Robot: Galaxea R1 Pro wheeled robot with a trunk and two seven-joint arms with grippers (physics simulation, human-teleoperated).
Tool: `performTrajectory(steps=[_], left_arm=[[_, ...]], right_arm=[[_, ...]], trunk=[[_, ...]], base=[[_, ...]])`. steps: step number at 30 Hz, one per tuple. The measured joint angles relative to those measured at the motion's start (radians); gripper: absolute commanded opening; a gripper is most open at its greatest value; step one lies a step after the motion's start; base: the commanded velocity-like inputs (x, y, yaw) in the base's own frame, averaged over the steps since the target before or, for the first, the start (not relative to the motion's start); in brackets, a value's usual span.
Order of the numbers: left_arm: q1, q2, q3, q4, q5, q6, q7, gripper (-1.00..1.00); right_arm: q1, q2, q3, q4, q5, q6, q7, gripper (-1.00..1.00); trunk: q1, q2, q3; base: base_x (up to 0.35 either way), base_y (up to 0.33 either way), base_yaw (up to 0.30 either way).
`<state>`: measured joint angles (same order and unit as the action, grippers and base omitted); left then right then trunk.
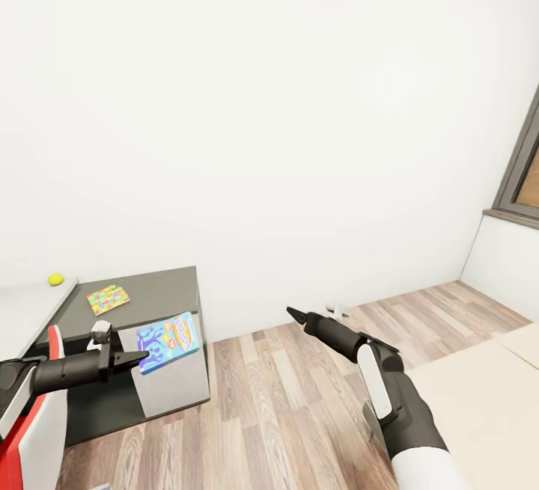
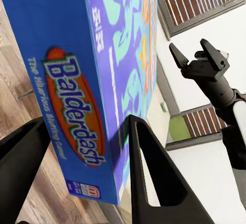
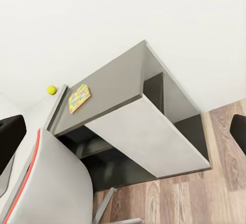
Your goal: Put all the toys in the child's room - the three board games (two on the bed and one on the table), the two jigsaw puzzles on the table, and the tennis ball on the table - inside the toy box on the table in the child's room.
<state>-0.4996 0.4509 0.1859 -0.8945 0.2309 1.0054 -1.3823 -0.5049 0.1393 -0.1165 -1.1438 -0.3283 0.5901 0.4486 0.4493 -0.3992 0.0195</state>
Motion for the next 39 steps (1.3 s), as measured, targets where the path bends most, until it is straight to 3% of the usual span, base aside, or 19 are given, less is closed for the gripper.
performTrajectory(steps=[39], left_arm=[[0.0,0.0,0.0,0.0,0.0,0.0,0.0,-1.0]], right_arm=[[0.0,0.001,0.001,0.001,0.005,0.0,0.0,1.0]], trunk=[[0.0,0.0,0.0]], base=[[0.209,-0.033,0.274]])
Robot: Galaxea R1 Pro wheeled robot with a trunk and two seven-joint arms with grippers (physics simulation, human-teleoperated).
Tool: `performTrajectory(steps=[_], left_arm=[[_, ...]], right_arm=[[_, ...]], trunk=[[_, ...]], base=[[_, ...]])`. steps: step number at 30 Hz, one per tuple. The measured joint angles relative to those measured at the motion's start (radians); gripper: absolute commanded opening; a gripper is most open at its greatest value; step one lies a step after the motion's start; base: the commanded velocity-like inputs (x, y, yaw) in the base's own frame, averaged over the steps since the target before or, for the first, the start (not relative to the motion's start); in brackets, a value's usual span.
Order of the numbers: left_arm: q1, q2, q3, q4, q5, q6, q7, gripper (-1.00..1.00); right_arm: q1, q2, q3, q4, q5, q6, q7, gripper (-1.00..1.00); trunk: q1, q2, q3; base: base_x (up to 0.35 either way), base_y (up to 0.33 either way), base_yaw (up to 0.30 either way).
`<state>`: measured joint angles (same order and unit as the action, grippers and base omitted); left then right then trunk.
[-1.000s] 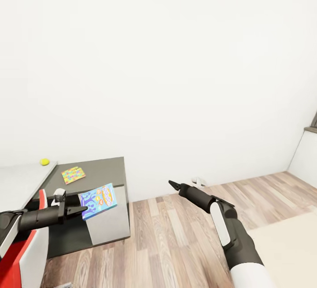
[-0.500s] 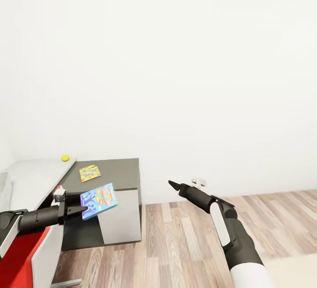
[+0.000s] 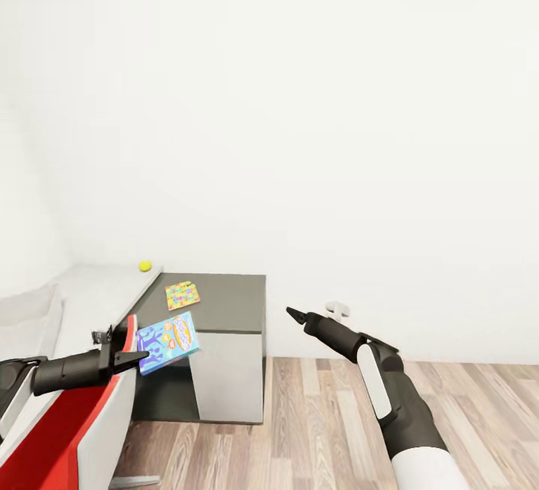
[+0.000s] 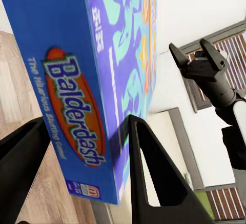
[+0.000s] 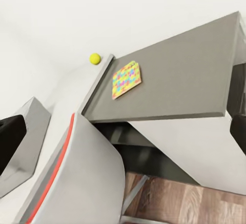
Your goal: Put all the toys in the child's room - the three board games (two on the bed and one on the table), the two jigsaw puzzles on the table, and the tennis ball on the table - inside the toy box on the table in the child's room.
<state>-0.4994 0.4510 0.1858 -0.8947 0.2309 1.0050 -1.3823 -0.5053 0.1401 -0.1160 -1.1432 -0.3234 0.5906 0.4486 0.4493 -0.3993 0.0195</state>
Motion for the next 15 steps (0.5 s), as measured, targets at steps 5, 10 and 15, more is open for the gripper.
performTrajectory(steps=[5,10,15], left_arm=[[0.0,0.0,0.0,0.0,0.0,0.0,0.0,-1.0],[0.0,0.0,0.0,0.0,0.0,0.0,0.0,-1.0],[0.0,0.0,0.0,0.0,0.0,0.0,0.0,-1.0]], right_arm=[[0.0,0.0,0.0,0.0,0.0,0.0,0.0,1.0],[0.0,0.0,0.0,0.001,0.0,0.001,0.0,1.0],[0.0,0.0,0.0,0.001,-0.001,0.001,0.0,1.0]], trunk=[[0.0,0.0,0.0],[0.0,0.0,0.0],[0.0,0.0,0.0]], base=[[0.18,0.0,0.282],[0.124,0.0,0.282],[0.093,0.0,0.282]])
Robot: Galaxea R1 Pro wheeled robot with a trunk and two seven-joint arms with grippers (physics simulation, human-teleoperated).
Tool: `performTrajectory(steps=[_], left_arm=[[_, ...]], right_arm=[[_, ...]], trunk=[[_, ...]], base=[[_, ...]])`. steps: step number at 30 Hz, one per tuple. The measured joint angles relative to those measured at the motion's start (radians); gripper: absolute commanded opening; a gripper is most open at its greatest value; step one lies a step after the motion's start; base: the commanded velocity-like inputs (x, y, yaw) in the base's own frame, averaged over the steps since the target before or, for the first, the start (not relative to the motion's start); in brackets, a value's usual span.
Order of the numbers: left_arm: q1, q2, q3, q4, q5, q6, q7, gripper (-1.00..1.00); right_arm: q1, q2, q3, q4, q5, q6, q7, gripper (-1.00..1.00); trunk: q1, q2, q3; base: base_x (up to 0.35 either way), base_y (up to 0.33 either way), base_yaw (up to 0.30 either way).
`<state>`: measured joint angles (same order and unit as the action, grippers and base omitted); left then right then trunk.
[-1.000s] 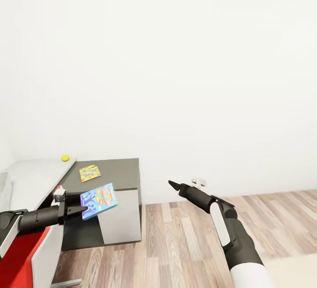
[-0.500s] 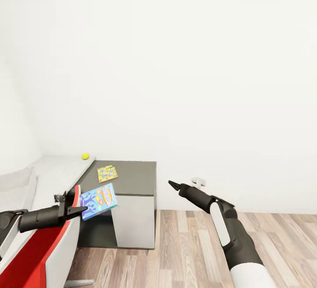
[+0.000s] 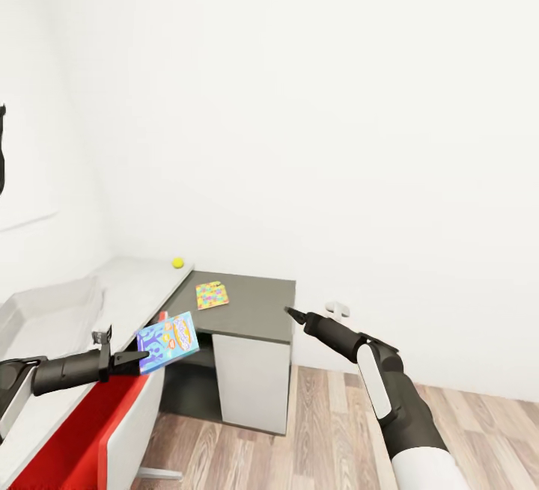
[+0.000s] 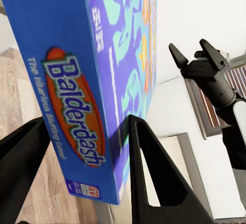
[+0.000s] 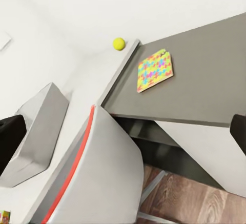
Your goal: Put all the toys in the child's room - the three board games (two on the bed and one on the table), the two jigsaw puzzles on the table, and the tennis ball on the table - inside the toy box on the table in the child's room.
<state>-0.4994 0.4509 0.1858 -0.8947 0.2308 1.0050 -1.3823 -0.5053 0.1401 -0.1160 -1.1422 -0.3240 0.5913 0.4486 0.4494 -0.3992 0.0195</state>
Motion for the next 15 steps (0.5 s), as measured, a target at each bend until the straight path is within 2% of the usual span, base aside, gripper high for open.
performTrajectory(steps=[15], left_arm=[[0.0,0.0,0.0,0.0,0.0,0.0,0.0,-1.0]], right_arm=[[0.0,0.0,0.0,0.0,-0.001,0.0,0.0,1.0]], trunk=[[0.0,0.0,0.0]], base=[[0.08,0.0,0.282]])
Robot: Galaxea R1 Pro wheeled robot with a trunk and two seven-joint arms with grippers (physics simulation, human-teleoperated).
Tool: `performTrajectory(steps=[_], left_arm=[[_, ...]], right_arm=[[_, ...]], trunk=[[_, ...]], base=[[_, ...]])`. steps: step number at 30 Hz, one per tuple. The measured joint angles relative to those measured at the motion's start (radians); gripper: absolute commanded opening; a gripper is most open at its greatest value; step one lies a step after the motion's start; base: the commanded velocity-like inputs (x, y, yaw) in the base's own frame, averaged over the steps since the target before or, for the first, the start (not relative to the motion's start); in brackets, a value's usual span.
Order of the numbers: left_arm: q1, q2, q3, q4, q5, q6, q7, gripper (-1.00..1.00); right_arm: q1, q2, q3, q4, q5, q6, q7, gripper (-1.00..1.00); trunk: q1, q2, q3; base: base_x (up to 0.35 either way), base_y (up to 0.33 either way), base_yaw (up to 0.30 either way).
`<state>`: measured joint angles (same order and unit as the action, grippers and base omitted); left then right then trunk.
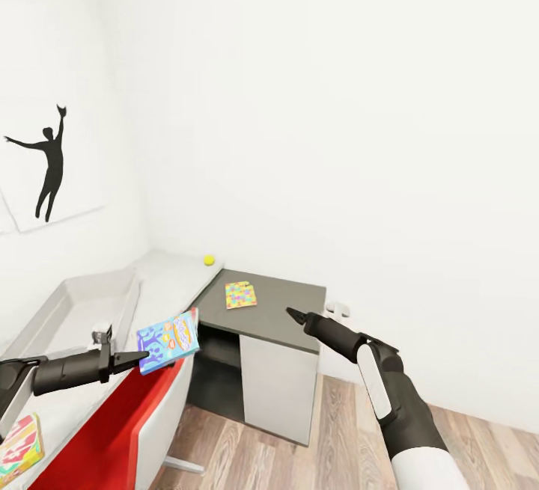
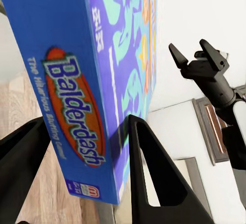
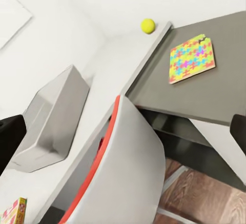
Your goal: Put all the toys in the child's room - the three board games (two on the bed and one on the table), the two jigsaw puzzles on the table, and the tennis ball on the table - inside the toy box on the table in the child's room.
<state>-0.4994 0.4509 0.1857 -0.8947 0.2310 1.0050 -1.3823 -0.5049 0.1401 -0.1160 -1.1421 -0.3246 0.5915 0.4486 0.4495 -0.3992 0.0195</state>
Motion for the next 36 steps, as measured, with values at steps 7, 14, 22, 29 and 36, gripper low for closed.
performTrajectory(steps=[7,14,22,29,36], left_arm=[[0.0,0.0,0.0,0.0,0.0,0.0,0.0,-1.0],[0.0,0.0,0.0,0.0,-0.001,0.0,0.0,-1.0],[0.0,0.0,0.0,0.0,-0.001,0.0,0.0,-1.0],[0.0,0.0,0.0,0.0,-0.001,0.0,0.0,-1.0],[0.0,0.0,0.0,0.0,-0.001,-0.001,0.0,-1.0]], right_arm=[[-0.001,0.0,0.0,0.0,0.0,0.0,0.0,1.0],[0.0,0.0,0.0,0.0,0.0,0.0,0.0,1.0],[0.0,0.0,0.0,0.0,0.0,0.0,0.0,1.0],[0.0,0.0,0.0,0.0,0.0,0.0,0.0,1.0],[0.0,0.0,0.001,0.0,0.0,0.0,0.0,1.0]], trunk=[[0.0,0.0,0.0],[0.0,0.0,0.0],[0.0,0.0,0.0],[0.0,0.0,0.0],[0.0,0.0,0.0]], base=[[0.076,0.0,0.282],[0.076,0.0,0.282],[0.076,0.0,0.282],[0.075,0.0,0.28],[0.075,0.0,0.278]])
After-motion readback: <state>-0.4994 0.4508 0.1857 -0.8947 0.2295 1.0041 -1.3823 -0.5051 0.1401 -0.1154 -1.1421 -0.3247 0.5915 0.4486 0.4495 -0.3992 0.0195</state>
